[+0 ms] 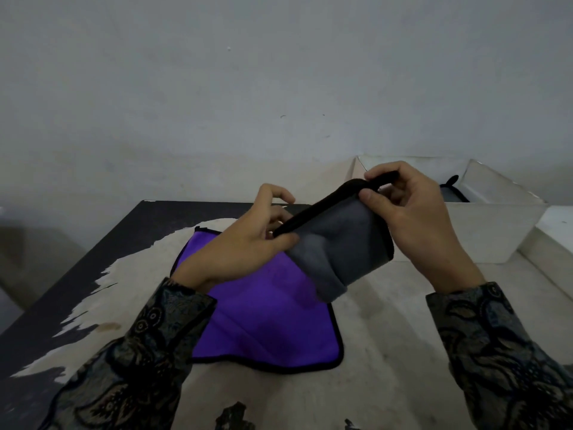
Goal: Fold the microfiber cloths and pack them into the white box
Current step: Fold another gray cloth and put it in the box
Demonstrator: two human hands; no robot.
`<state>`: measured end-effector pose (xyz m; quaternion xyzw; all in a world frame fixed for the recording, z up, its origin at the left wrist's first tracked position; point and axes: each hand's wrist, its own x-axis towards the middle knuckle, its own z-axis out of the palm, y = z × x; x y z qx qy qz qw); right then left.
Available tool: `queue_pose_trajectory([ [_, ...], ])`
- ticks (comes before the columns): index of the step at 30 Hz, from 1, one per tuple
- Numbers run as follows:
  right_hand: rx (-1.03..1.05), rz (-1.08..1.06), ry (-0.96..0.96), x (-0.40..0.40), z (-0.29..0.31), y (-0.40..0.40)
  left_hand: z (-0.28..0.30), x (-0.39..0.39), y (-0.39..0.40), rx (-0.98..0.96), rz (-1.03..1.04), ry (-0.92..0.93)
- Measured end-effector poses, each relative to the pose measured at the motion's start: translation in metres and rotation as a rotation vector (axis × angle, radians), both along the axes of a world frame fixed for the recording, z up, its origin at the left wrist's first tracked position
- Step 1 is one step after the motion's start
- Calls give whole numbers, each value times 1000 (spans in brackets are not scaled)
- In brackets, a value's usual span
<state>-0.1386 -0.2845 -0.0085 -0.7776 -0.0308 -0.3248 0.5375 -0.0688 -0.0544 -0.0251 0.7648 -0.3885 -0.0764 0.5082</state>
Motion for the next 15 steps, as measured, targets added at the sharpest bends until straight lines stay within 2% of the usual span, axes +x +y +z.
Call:
queue_pose_trajectory([
  [2, 12, -4, -2, -1, -1, -4, 1, 3, -2, -152, 95, 58],
  [5, 10, 12, 43, -2, -1, -8, 1, 5, -7, -457, 188, 247],
  [7, -44, 47, 93, -4, 0, -5, 2, 3, -11, -549, 204, 292],
  [9, -172, 69, 146, -3, -2, 0, 3, 0, -14, -544, 179, 259],
  [12, -360, 94, 220, -2, -5, 9, 1, -7, -18, -404, 120, 128],
  [15, -392, 174, 224, 0, -8, 20, -4, -9, -25, -282, 98, 29],
])
